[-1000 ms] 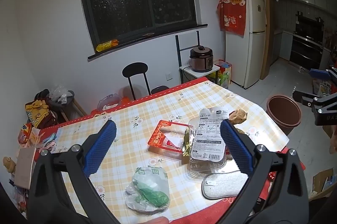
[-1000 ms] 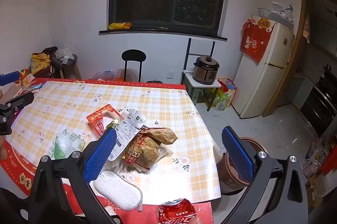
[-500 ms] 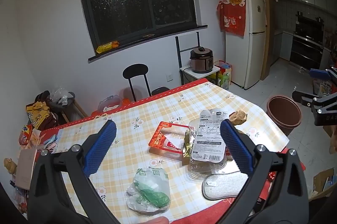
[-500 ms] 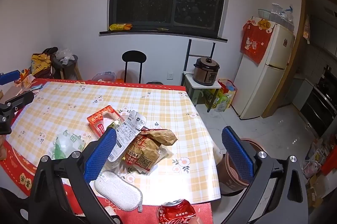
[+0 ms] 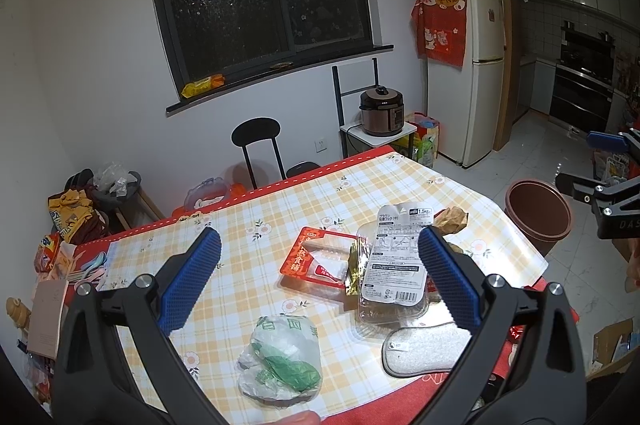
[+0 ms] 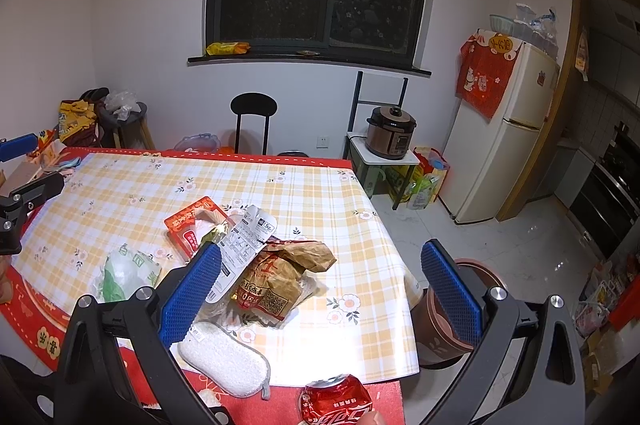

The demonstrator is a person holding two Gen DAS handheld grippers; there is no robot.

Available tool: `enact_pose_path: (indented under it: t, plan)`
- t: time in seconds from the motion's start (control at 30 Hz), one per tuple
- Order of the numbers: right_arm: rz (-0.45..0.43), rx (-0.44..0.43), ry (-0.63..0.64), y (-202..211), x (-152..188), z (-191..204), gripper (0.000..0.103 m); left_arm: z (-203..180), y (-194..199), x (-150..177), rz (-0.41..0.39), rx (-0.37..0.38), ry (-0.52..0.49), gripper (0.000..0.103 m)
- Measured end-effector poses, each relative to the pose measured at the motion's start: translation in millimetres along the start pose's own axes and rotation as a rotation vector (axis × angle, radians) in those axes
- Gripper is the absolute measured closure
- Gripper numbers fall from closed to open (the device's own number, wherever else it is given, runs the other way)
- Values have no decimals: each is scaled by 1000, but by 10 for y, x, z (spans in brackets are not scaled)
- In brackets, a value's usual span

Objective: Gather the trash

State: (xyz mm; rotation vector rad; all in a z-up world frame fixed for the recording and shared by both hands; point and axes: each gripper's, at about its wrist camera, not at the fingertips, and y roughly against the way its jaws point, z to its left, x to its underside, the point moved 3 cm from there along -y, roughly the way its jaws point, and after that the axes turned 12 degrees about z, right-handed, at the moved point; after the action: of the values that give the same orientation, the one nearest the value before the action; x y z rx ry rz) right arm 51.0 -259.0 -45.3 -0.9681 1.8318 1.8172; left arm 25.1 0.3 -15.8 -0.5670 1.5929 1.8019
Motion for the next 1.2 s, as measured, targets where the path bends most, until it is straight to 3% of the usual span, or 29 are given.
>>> enact_pose_path:
  t: [1.2]
  plan:
    - [3, 0, 1, -3, 7, -3, 4, -28, -12, 66, -1, 3, 3, 6]
